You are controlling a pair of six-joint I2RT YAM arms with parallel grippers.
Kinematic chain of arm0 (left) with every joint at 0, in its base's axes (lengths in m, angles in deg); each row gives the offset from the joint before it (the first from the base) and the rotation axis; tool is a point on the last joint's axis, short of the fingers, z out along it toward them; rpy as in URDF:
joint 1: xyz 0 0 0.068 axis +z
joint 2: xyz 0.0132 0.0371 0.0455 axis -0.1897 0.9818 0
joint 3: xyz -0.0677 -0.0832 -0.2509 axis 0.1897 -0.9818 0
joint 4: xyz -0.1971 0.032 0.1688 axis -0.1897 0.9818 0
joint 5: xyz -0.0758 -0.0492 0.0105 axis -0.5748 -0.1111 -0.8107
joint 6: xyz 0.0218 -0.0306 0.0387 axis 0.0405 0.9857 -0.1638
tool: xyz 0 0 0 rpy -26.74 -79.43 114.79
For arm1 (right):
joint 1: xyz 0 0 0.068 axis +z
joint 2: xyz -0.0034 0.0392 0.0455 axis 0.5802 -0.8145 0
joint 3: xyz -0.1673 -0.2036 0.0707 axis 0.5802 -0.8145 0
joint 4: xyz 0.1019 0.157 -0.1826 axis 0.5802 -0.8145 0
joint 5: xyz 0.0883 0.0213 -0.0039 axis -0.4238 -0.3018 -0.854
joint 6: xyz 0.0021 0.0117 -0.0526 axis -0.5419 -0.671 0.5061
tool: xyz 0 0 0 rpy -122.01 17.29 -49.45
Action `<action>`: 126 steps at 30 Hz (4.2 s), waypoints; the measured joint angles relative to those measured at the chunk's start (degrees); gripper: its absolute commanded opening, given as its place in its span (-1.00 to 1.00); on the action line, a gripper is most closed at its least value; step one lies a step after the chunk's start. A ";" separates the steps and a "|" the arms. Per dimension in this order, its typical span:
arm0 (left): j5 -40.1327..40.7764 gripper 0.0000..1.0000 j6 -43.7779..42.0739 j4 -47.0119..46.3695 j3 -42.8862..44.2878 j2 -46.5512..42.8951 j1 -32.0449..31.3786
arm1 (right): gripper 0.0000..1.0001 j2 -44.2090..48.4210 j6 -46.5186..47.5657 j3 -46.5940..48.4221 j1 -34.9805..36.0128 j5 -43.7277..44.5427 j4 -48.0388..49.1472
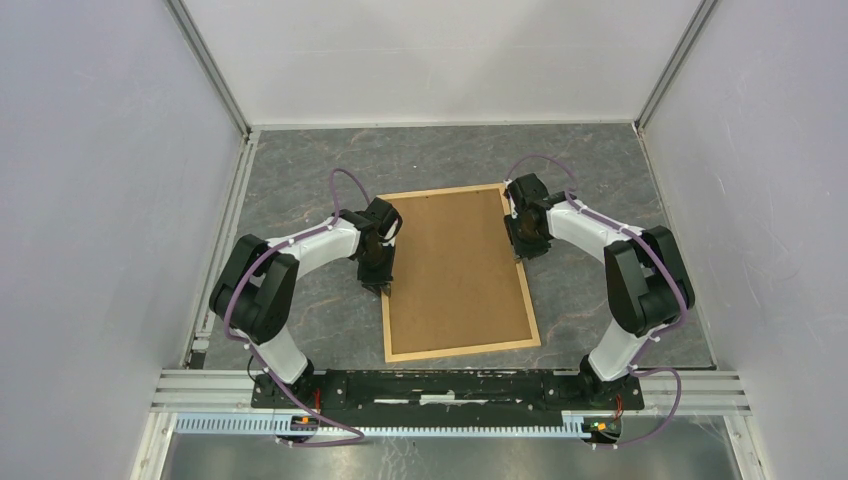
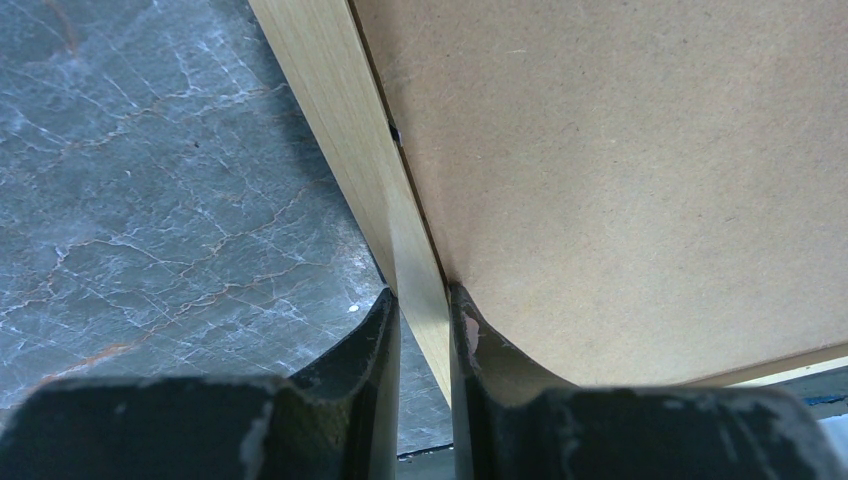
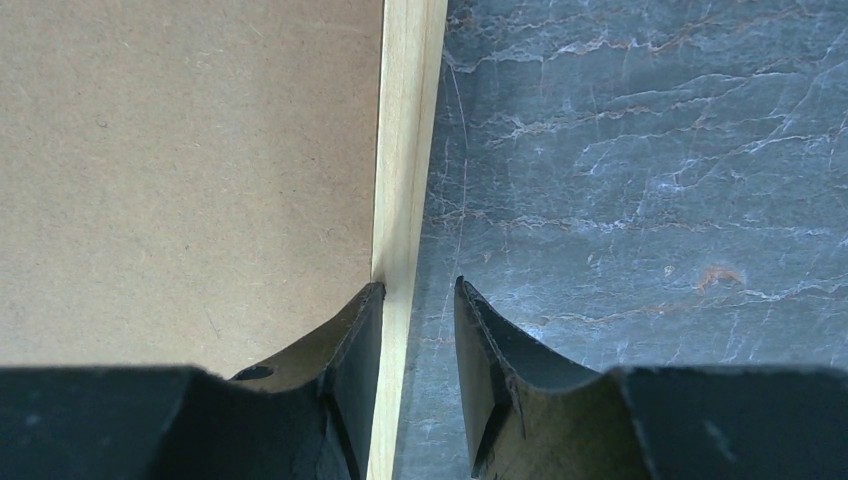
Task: Put the photo into the frame
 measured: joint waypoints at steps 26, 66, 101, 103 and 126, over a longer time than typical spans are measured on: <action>0.13 -0.95 0.00 0.00 0.00 -0.02 -0.04 | -0.22 0.07 -0.50 -1.57 0.02 -0.76 1.33; 0.22 -0.95 0.00 -0.04 -0.07 -0.13 -0.15 | -0.11 -2.49 0.96 2.14 0.09 0.24 -2.80; 0.57 -0.95 0.02 0.09 -0.04 -0.17 -0.22 | -0.07 26.64 0.13 -21.40 2.10 -1.81 -6.97; 0.87 -0.95 0.04 0.33 0.15 -0.07 -0.37 | -0.10 27.04 -0.39 -22.23 2.45 -2.10 -6.91; 1.25 -0.95 0.04 0.90 0.66 0.39 -0.57 | -0.13 26.03 -5.03 -24.59 6.12 -2.62 -3.80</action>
